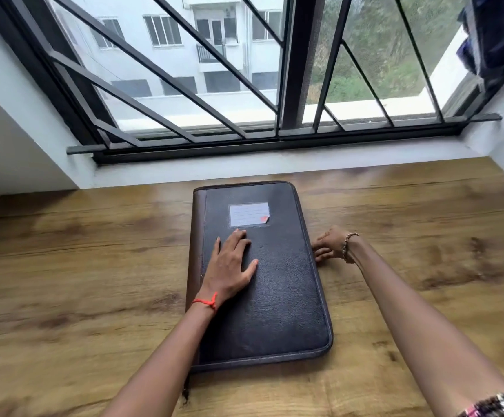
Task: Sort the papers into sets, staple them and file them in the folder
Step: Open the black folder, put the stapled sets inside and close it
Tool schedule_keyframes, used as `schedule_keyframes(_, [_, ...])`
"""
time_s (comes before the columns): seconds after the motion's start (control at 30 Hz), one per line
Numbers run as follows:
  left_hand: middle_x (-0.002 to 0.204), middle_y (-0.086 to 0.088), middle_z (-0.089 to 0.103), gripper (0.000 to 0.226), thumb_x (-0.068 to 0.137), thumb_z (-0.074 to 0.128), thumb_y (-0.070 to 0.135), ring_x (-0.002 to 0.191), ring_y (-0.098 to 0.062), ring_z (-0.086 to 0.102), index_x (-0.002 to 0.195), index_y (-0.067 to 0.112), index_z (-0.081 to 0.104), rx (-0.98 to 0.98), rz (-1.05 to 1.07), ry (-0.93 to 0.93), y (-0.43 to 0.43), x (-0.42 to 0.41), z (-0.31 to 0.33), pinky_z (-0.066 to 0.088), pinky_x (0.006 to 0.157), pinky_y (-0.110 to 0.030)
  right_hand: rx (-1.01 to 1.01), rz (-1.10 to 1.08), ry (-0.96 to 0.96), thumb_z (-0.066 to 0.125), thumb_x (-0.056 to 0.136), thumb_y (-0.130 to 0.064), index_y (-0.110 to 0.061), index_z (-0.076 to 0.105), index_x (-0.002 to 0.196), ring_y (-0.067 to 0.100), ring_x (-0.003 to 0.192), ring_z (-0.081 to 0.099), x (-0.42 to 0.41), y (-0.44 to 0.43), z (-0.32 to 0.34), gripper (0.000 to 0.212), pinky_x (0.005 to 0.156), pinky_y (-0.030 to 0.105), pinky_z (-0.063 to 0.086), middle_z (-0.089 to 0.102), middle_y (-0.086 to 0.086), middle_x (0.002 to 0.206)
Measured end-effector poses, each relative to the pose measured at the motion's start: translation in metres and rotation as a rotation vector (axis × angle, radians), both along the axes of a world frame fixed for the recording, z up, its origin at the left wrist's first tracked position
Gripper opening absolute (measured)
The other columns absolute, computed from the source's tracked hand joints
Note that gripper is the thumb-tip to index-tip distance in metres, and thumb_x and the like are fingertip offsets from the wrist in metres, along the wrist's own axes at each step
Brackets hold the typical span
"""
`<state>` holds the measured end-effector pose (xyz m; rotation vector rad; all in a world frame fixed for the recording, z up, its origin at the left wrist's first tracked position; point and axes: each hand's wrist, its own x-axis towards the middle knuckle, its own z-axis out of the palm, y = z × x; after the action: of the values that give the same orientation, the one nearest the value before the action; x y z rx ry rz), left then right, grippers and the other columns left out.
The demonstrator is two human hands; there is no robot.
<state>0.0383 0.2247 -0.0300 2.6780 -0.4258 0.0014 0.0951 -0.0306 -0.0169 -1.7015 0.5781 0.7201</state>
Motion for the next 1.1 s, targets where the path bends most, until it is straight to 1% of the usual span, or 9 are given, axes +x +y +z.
schedule_keyframes(0.07, [0.148,0.001,0.032,0.053,0.086,0.048,0.043,0.14,-0.011,0.023,0.131,0.015,0.046,-0.011,-0.005,-0.002,-0.001,0.005,0.0,0.004,0.116,-0.041,0.012,-0.009,-0.01,0.054,0.086,0.009,-0.003,0.048,0.071,0.011,0.029,0.053,0.007,0.001,-0.001,0.021,0.033,0.022,0.047,0.055,0.005,0.036])
schedule_keyframes(0.13, [0.148,0.001,0.033,0.05,0.088,0.053,0.038,0.14,-0.011,0.024,0.131,0.015,0.046,-0.016,-0.016,-0.009,-0.002,0.009,0.001,0.004,0.116,-0.04,0.023,-0.002,-0.015,0.052,0.087,0.009,-0.004,0.046,0.064,0.009,0.028,0.05,0.013,0.002,-0.001,0.027,0.033,0.02,0.047,0.053,0.003,0.035])
schedule_keyframes(0.23, [0.148,0.003,0.032,0.05,0.089,0.053,0.039,0.14,-0.009,0.023,0.133,0.016,0.045,-0.006,-0.032,-0.008,-0.002,0.016,0.002,0.002,0.116,-0.039,0.039,0.03,-0.007,0.049,0.088,0.009,-0.002,0.048,0.063,0.009,0.031,0.054,0.021,0.001,0.0,0.028,0.036,0.018,0.047,0.056,0.003,0.037])
schedule_keyframes(0.4, [0.148,0.005,0.032,0.069,0.079,0.028,0.057,0.139,-0.008,0.024,0.133,0.018,0.044,0.029,-0.058,-0.005,-0.004,0.029,0.002,0.002,0.116,-0.041,0.051,0.06,0.008,0.049,0.087,0.012,0.003,0.051,0.065,0.013,0.036,0.059,0.037,-0.003,-0.001,0.024,0.038,0.018,0.049,0.061,0.006,0.043])
schedule_keyframes(0.63, [0.149,0.001,0.033,0.075,0.075,0.022,0.059,0.141,-0.011,0.024,0.132,0.017,0.045,0.015,-0.099,-0.017,-0.004,0.045,-0.001,0.003,0.116,-0.034,0.059,0.066,-0.034,0.05,0.086,0.014,0.005,0.054,0.067,0.011,0.038,0.06,0.06,-0.004,-0.006,0.021,0.039,0.018,0.049,0.063,0.005,0.046])
schedule_keyframes(0.77, [0.149,0.001,0.034,0.072,0.077,0.024,0.059,0.14,-0.012,0.025,0.132,0.018,0.045,0.022,-0.093,-0.041,-0.005,0.053,0.0,0.001,0.115,-0.035,0.062,0.064,-0.061,0.052,0.084,0.014,0.009,0.058,0.075,0.012,0.041,0.062,0.073,-0.005,-0.006,0.012,0.041,0.018,0.051,0.066,0.006,0.05])
schedule_keyframes(0.9, [0.153,0.005,0.026,0.074,0.076,0.021,0.062,0.143,-0.009,0.016,0.134,0.021,0.041,0.058,-0.088,-0.027,-0.006,0.059,0.0,-0.007,0.113,-0.034,0.091,0.04,-0.116,0.053,0.083,0.013,0.006,0.061,0.076,0.011,0.041,0.062,0.084,-0.004,-0.003,0.012,0.043,0.016,0.052,0.067,0.004,0.053])
schedule_keyframes(1.03, [0.155,0.005,0.021,0.076,0.075,0.021,0.065,0.144,-0.01,0.011,0.136,0.023,0.039,0.077,-0.067,-0.022,-0.007,0.062,-0.003,-0.007,0.114,-0.038,0.102,0.052,-0.118,0.052,0.084,0.013,0.003,0.062,0.077,0.009,0.044,0.063,0.097,-0.002,0.001,0.016,0.044,0.015,0.051,0.068,0.002,0.053])
schedule_keyframes(1.1, [0.155,0.005,0.019,0.075,0.076,0.022,0.065,0.144,-0.01,0.01,0.137,0.024,0.038,0.084,-0.061,-0.027,-0.007,0.062,-0.005,-0.007,0.115,-0.038,0.086,0.092,-0.121,0.051,0.085,0.013,0.003,0.064,0.084,0.008,0.046,0.064,0.105,-0.002,0.002,0.016,0.045,0.015,0.051,0.069,0.0,0.055])
